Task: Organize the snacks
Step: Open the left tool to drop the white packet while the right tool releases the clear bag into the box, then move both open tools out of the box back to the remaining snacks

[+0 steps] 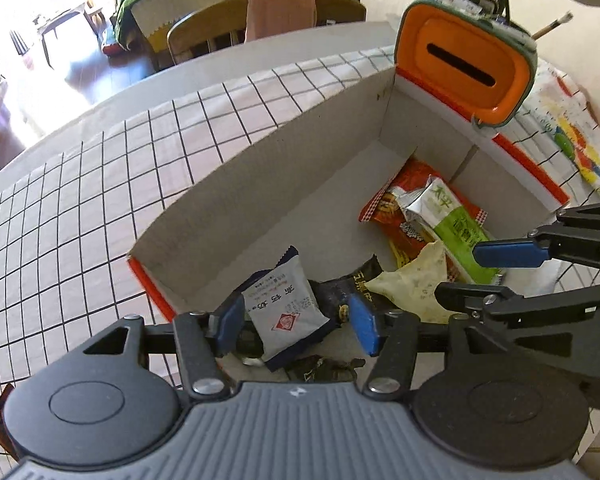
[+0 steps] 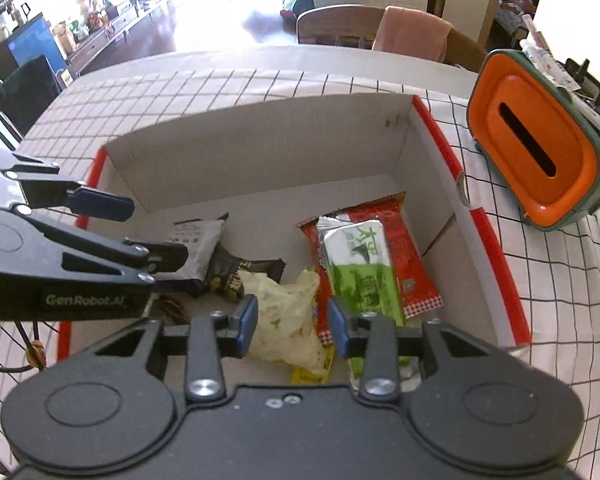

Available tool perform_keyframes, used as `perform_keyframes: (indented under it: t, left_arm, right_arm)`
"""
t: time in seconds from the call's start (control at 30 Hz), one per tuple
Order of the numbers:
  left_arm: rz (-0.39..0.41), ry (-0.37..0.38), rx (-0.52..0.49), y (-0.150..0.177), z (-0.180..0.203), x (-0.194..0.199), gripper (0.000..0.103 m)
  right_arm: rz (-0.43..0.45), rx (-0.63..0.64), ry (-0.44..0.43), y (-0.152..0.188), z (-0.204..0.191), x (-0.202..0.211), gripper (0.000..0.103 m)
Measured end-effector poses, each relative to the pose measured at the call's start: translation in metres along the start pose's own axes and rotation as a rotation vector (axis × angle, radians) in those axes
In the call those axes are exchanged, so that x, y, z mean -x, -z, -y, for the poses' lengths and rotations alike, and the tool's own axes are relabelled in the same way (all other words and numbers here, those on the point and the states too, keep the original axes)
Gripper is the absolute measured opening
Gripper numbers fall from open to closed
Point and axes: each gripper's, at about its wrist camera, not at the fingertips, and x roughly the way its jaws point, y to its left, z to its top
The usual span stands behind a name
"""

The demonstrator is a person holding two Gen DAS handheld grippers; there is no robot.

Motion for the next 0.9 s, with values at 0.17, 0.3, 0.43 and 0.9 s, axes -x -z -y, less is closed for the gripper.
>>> perform_keyframes:
  t: [0.17,0.3,0.43,0.9]
  left_arm:
    - [0.036,0.01,0.003,0.008,-0.007,0.018,0.058]
    - [0.07,0.02,0.006,0.015,-0.011,0.033,0.06]
    - [0.116,0.023,-0.003,0.025,-0.017,0.051,0.061]
    - [0.239,0.008,0.007,0.064,-0.06,0.104,0.064]
  right_arm:
    - [0.023,-0.022,-0.008,0.002,-0.001,0.012,0.038]
    - [0.052,-0.041,-0.009,0.006,-0.008,0.024,0.039]
    - [0.086,-0.053,-0.025,0.01,-0.015,0.037,0.04]
    - [0.218,-0.08,-0.061,0.021,-0.064,0.07,0.084]
